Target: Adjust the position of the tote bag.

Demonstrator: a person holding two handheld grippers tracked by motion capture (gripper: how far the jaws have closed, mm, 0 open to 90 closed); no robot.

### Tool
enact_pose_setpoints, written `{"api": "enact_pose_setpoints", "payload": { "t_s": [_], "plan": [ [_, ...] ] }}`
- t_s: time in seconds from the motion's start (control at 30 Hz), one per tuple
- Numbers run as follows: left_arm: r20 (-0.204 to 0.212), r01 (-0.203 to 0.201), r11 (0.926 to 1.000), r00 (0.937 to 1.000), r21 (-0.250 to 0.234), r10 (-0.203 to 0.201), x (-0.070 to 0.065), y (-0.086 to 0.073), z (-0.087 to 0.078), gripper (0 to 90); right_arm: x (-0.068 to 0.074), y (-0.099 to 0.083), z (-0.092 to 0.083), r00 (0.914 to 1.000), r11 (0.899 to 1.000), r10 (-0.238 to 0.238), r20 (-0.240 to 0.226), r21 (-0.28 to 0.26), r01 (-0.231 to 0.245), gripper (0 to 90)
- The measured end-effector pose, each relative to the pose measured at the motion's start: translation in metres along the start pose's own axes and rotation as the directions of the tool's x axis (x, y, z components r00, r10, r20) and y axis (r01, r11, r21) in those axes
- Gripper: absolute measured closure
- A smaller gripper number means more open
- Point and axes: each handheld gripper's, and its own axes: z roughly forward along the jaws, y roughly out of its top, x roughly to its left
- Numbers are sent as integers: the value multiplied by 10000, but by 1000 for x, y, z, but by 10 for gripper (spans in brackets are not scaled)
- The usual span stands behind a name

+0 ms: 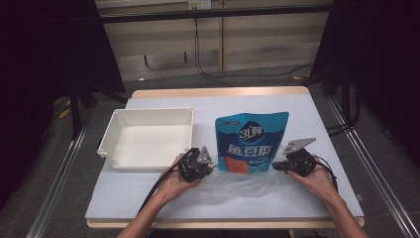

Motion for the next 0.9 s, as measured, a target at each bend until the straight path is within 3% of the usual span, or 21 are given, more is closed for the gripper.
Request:
{"api": "enact_pose_setpoints", "payload": {
  "t_s": [0.17, 0.3, 0.37, 0.47, 0.63, 0.73, 0.8, 0.83, 0.9],
  "plan": [
    [3, 122, 9997, 9999, 197, -122, 6, -10, -8, 900, 2, -10, -13, 9984, 9984, -365, 428, 456, 345, 900],
    [-228, 244, 9995, 9995, 195, -239, 5, -11, -9, 900, 2, -14, -17, 9982, 9980, -423, 428, 486, 403, 900],
    [-34, 381, 9992, 9993, 96, -381, 6, -9, -8, 900, 5, -12, -17, 9979, 9976, -379, 520, 602, 348, 900],
    [124, 580, 9981, 9983, -229, -577, 6, -4, -7, 900, 6, -10, -16, 9973, 9975, -504, 529, 520, 476, 900],
    [123, 436, 9976, 9990, -542, -430, 0, 8, -10, 900, 6, -5, -18, 9987, 9992, -384, 348, 82, 381, 900],
    [177, 151, 9979, 9997, -628, -140, -6, 12, -15, 900, 8, 1, -20, 9986, 9989, -451, 270, -139, 455, 900],
    [285, 84, 9963, 9996, -858, -59, -8, 14, -19, 900, 10, 6, -21, 9982, 9977, -589, 126, -315, 593, 900],
    [686, 130, 9958, 9976, -909, -67, -7, 15, -20, 900, 11, 9, -21, 9982, 9976, -583, 145, -375, 588, 900],
    [732, 187, 9962, 9972, -856, -124, -8, 14, -17, 900, 11, 14, -19, 9979, 9968, -649, 4, -470, 649, 900]
  ]
}}
